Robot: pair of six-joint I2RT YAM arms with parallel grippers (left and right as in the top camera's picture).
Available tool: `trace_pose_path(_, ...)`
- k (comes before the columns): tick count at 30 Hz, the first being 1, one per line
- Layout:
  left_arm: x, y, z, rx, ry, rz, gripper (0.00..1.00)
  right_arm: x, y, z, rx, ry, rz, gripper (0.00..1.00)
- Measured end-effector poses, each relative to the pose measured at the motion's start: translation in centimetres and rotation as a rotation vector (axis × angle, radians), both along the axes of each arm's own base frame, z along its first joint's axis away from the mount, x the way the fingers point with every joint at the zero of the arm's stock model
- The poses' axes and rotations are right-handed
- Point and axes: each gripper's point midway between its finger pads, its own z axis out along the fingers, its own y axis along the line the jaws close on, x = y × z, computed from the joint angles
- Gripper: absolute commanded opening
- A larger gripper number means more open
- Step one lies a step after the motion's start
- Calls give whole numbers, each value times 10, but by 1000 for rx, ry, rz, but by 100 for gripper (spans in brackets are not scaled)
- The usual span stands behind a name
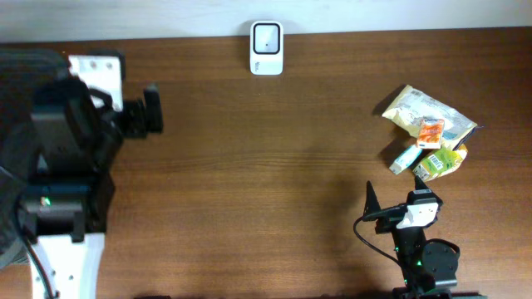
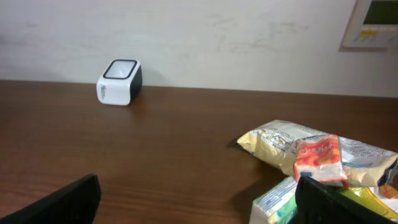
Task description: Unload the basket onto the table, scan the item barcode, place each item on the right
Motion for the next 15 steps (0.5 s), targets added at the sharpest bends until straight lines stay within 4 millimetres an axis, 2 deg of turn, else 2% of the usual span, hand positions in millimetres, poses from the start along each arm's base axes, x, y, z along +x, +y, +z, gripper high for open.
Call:
trace_pose_path(1,-1,-1,-7,4,-69,-6,99,0,-1,0,1,0,-3,99)
trace_pose_path(2,-20,-1,-35,11,-75,-12,99,0,-1,0,0,0,-3,99)
trace_pose_path(3,-21,-1,-36,16,-139,-14,99,0,-1,1,1,-3,-4,99)
trace_pose_path(4,-26,-1,-47,20,-212,-14,99,0,-1,0,0,0,-4,99)
trace_pose_path(5,-45,-1,-87,19,-230,-14,99,0,-1,0,0,0,-4,99)
trace_pose_path(6,-49,-1,-98,20,-244,-15,99,0,-1,0,0,0,-4,99)
trace_pose_path(7,-58,1,-119,21,-275,-8,99,0,-1,0,0,0,-4,99)
trace_pose_path(8,-76,7,-152,25,-264,11,99,0,-1,0,0,-1,-4,99)
trace_pose_path(10,-93,11,-172,30,-308,29,99,0,-1,0,0,0,-4,99)
trace_pose_path(15,-110,14,-175,40,-431,54,99,0,-1,0,0,-2,-4,99)
